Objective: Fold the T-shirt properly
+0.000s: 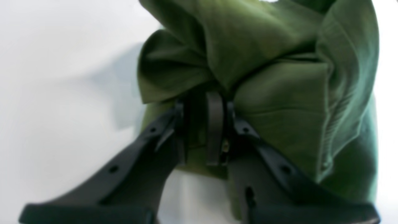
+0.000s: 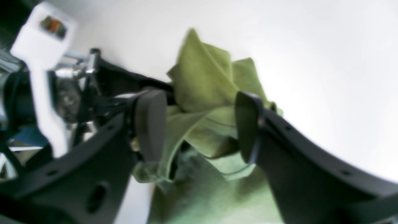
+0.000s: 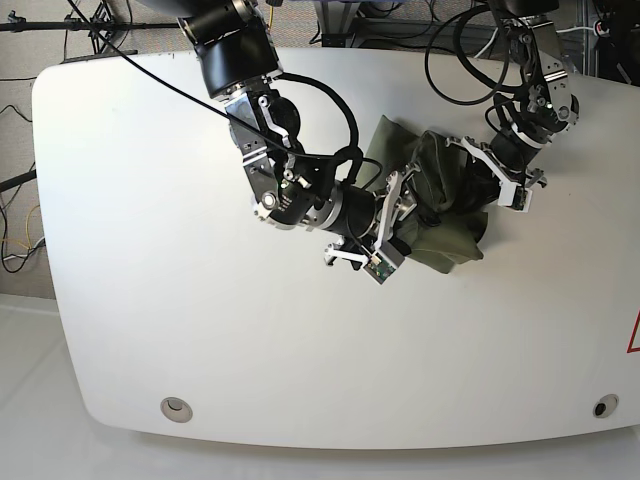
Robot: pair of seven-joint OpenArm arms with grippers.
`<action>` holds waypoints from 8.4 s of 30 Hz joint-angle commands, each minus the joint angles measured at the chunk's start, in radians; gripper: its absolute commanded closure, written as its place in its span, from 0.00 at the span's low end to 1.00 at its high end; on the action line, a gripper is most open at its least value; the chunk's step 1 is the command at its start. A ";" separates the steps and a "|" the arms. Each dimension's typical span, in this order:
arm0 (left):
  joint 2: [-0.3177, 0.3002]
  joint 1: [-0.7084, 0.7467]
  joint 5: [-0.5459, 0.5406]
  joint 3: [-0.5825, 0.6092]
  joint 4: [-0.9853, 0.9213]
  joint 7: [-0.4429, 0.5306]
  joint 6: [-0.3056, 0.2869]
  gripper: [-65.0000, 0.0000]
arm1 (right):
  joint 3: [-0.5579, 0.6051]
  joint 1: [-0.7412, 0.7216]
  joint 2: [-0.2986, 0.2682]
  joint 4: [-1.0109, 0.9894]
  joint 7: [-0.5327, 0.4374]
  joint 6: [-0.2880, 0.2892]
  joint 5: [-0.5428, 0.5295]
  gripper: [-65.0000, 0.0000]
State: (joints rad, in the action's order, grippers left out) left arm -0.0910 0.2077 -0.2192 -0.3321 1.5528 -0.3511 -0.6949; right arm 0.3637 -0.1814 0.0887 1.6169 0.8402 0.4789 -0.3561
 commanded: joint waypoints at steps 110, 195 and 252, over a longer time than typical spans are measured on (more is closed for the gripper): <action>0.002 0.060 -0.048 -0.143 0.135 -0.036 -0.003 0.86 | 0.200 -0.176 0.007 -0.457 -0.321 0.056 0.015 0.82; 0.093 -0.009 -0.021 -0.031 0.137 0.006 -0.003 0.83 | -0.004 0.016 -0.101 -0.135 -0.305 0.021 0.060 0.52; 0.029 -0.230 0.008 -0.465 0.257 -0.389 -0.001 0.84 | 0.045 -0.050 -0.088 -0.191 -0.137 0.027 0.084 0.52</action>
State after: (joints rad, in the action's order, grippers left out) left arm -0.0460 -0.0086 -0.1955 -0.7803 1.7889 -0.7639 -0.6960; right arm 0.3943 -0.1947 -0.0086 1.4300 0.7238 0.4976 -0.2581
